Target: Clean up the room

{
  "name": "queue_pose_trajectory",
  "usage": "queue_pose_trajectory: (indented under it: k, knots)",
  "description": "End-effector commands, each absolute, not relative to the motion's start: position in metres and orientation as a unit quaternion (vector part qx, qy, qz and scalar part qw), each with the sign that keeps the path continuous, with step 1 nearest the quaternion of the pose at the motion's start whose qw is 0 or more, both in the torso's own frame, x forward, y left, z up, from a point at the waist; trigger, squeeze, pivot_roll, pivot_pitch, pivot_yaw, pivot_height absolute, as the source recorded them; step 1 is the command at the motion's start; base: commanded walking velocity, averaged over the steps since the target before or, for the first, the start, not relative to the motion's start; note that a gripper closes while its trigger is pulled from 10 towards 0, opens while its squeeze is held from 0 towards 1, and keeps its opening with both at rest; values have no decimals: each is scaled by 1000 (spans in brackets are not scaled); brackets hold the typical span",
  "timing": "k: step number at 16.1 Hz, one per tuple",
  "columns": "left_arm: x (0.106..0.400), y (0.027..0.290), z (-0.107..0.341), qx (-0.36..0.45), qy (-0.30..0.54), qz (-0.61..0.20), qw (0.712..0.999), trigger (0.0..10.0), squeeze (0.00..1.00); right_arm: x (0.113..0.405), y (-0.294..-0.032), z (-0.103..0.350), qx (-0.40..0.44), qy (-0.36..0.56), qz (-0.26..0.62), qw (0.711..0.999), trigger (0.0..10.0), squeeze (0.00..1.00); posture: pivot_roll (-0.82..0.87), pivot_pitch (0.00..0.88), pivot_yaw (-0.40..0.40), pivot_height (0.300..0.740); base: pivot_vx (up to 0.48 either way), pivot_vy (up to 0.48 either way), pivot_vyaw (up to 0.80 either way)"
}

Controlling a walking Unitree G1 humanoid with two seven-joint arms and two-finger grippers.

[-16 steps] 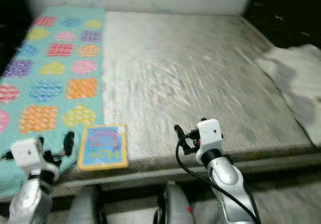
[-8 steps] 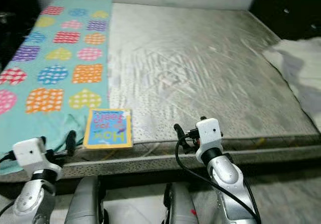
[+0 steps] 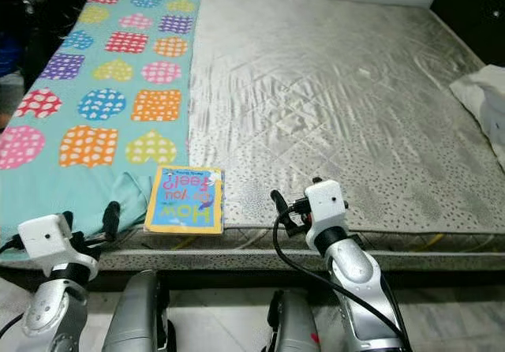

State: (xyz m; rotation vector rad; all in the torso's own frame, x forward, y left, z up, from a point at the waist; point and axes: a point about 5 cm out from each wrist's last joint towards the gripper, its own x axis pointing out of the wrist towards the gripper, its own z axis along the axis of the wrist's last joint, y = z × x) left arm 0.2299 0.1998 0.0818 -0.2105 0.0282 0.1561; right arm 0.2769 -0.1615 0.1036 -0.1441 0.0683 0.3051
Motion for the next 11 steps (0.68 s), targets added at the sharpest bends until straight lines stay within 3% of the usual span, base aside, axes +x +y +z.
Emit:
queue_pose_trajectory:
  k: [1, 11]
  knots:
    - [229, 198, 85, -106, 10, 69, 992, 10000, 0, 275, -166, 100, -68, 43, 147, 986, 10000, 0, -94, 142, -91, 600, 292, 0, 0]
    - [230, 197, 85, -108, 12, 62, 992, 10000, 0, 275, -165, 99, -64, 44, 147, 986, 10000, 0, -93, 145, -88, 600, 338, 0, 0]
